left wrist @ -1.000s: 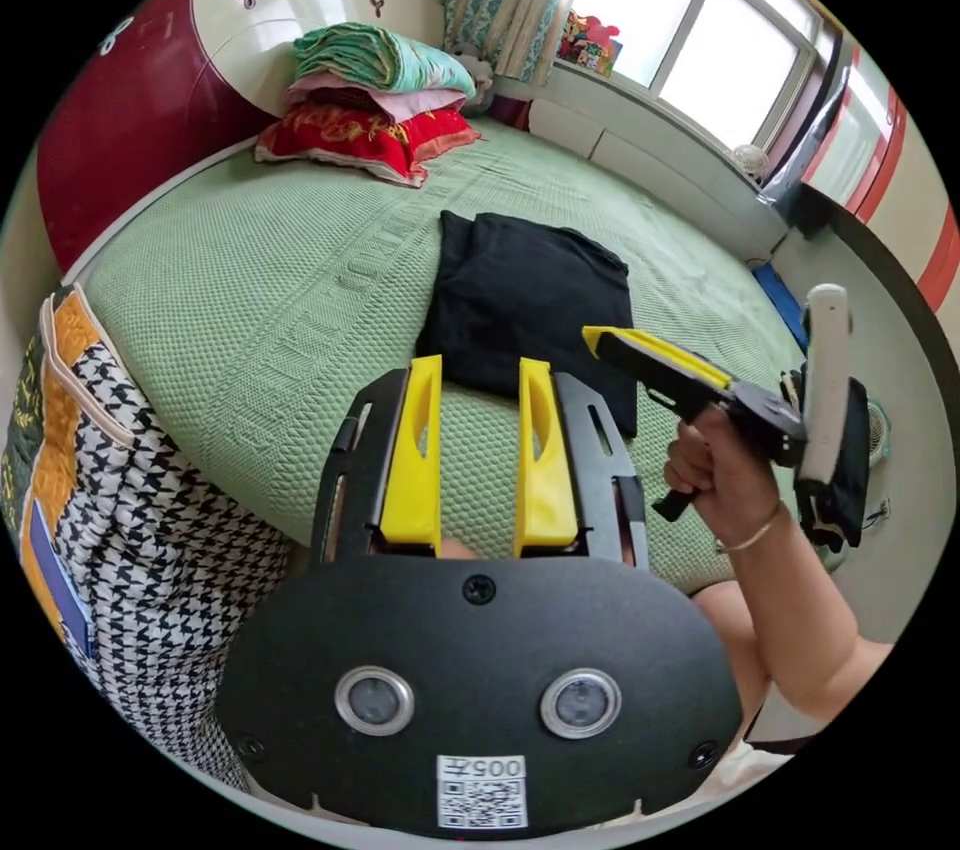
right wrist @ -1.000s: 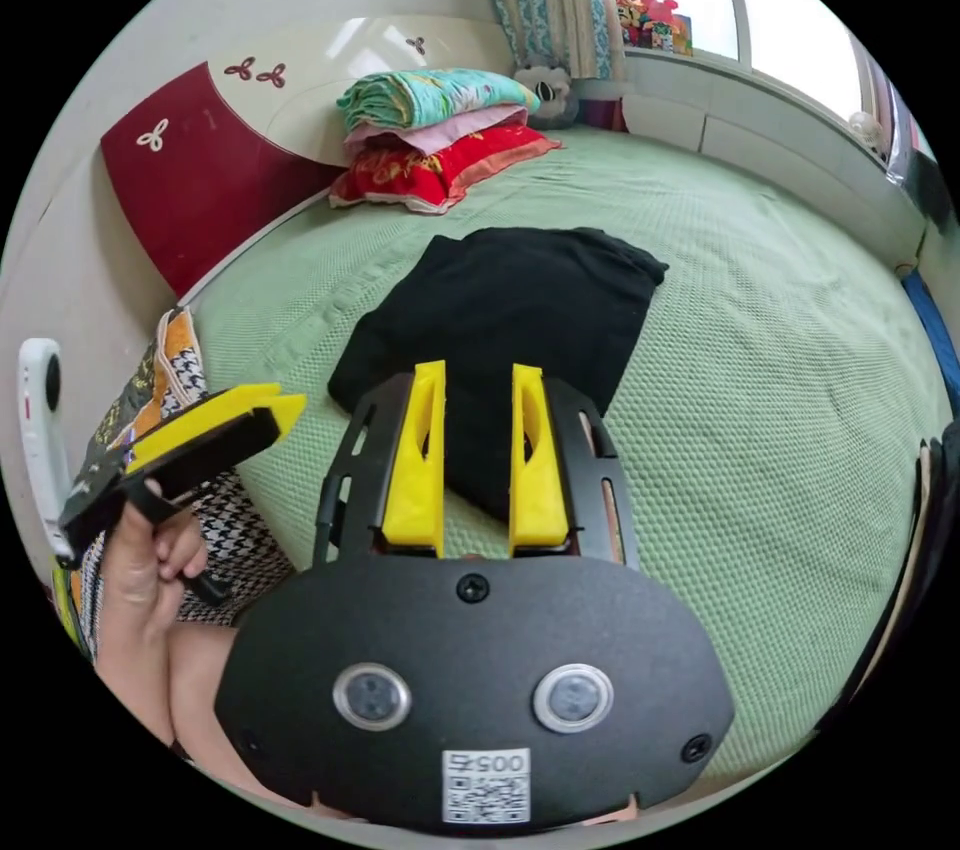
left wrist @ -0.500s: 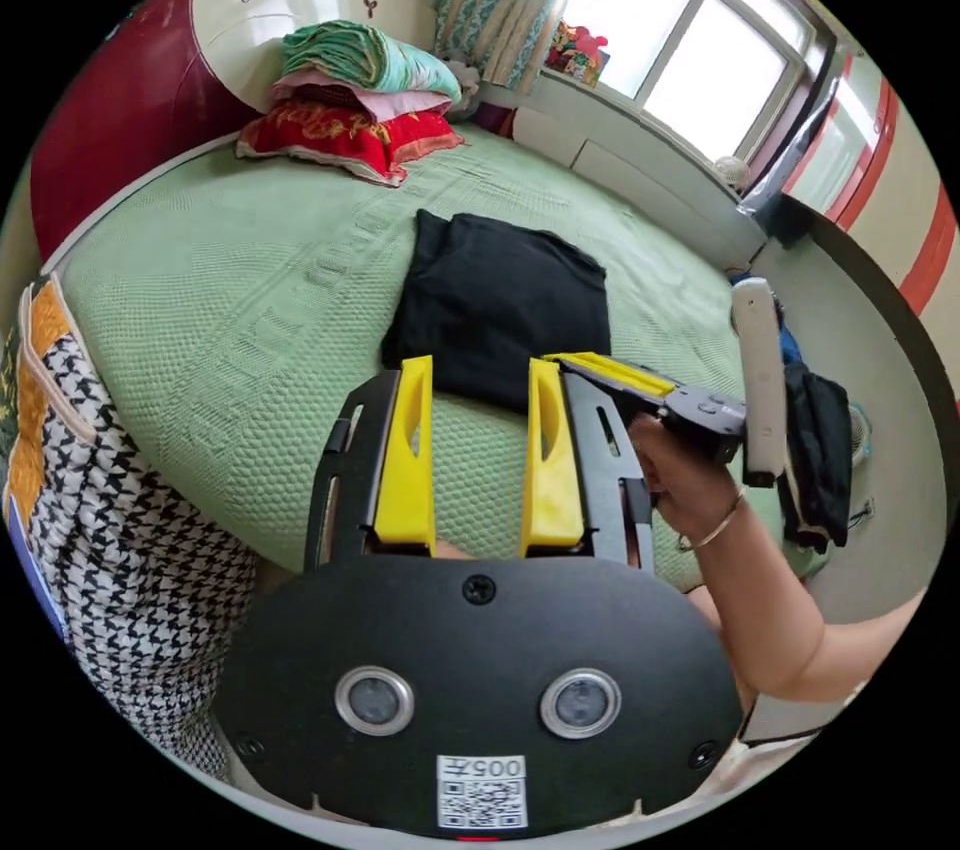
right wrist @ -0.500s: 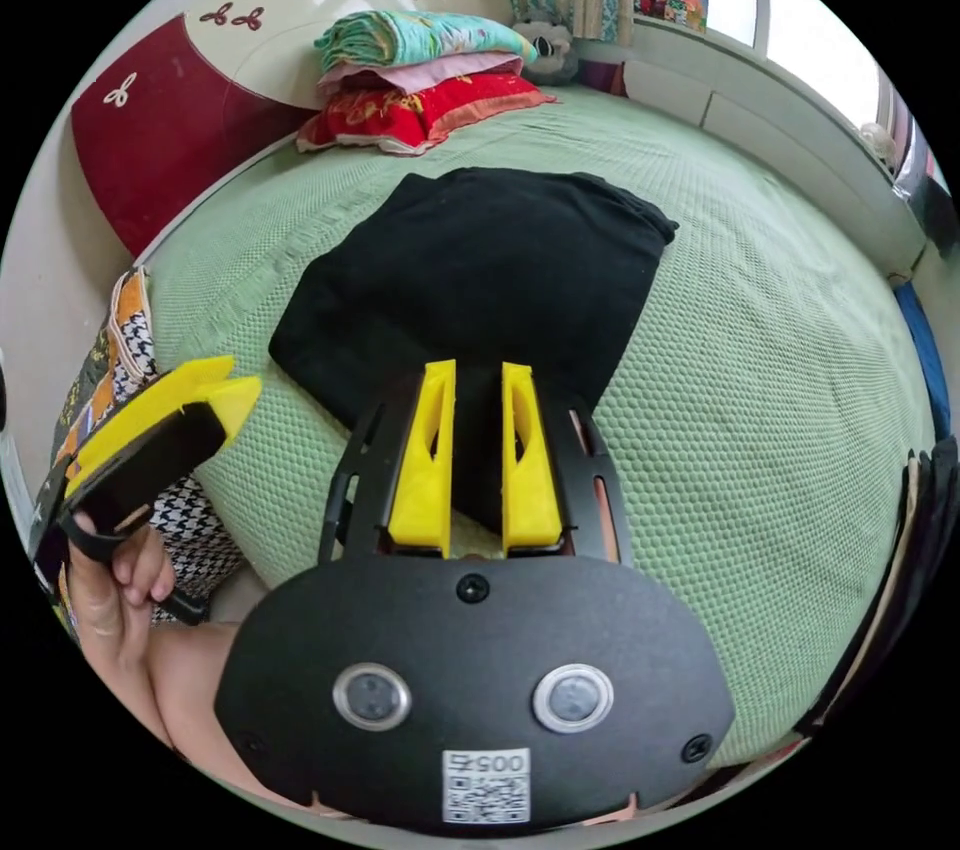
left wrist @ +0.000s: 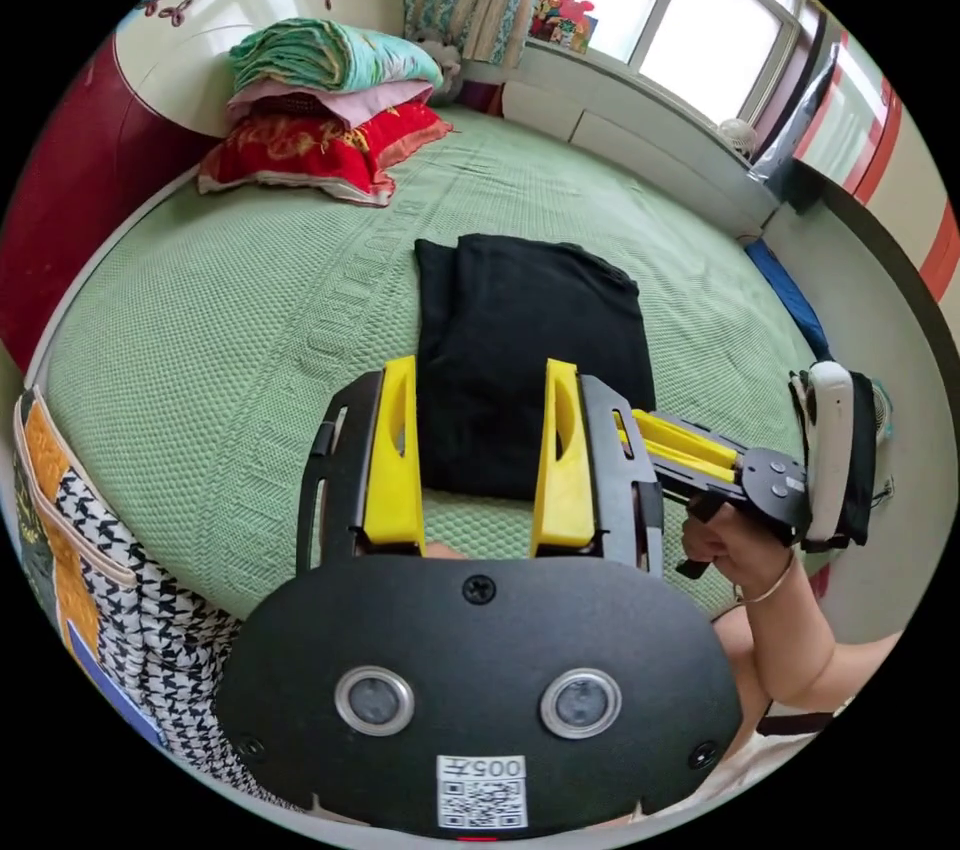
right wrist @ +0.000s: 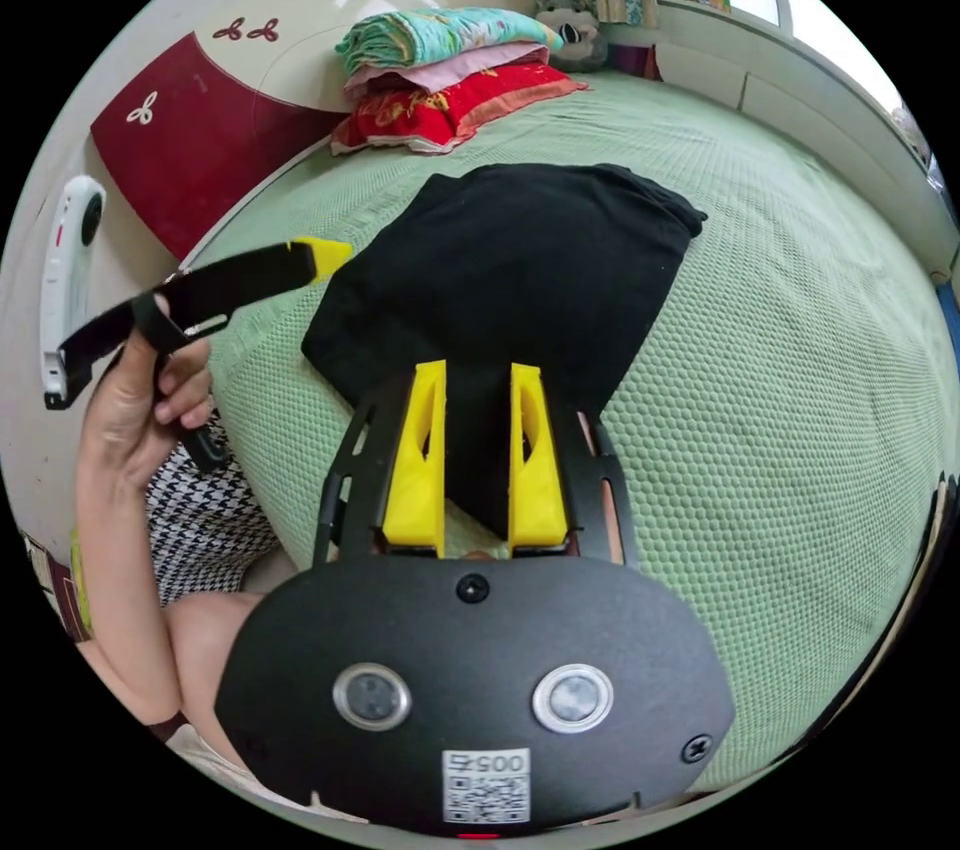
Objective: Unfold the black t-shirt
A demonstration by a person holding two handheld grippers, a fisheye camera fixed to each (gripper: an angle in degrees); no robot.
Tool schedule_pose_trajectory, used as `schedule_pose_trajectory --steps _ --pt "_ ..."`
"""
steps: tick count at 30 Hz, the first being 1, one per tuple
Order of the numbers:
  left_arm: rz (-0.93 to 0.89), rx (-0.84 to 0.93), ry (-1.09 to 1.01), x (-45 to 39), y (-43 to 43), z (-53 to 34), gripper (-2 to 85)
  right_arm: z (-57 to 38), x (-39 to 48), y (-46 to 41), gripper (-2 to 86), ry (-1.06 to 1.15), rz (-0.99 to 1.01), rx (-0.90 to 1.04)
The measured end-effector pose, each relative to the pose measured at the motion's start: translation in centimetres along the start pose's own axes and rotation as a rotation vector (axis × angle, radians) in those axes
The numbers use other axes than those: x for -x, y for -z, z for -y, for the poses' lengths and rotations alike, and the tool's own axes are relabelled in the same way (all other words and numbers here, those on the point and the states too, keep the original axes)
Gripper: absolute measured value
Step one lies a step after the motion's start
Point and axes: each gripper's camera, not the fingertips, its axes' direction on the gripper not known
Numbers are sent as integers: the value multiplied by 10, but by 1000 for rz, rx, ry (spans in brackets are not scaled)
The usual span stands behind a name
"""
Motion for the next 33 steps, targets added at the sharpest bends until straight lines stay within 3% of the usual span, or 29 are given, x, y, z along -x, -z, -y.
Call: schedule_pose_trajectory --steps 4,10,20,27,33 --pt "-138 39 34 21 -23 20 165 7 -3 -7 60 -6 -23 -5" --pt "-75 138 13 28 -59 41 159 21 -18 -14 58 2 9 -18" --pt "-60 174 47 23 -81 64 41 24 -59 -11 77 -72 110 -78" --pt "-144 140 -43 -13 -78 73 9 22 -83 10 85 -81 12 -190" --pt "-124 188 -206 -73 -85 64 6 19 -119 14 109 -170 270 -187"
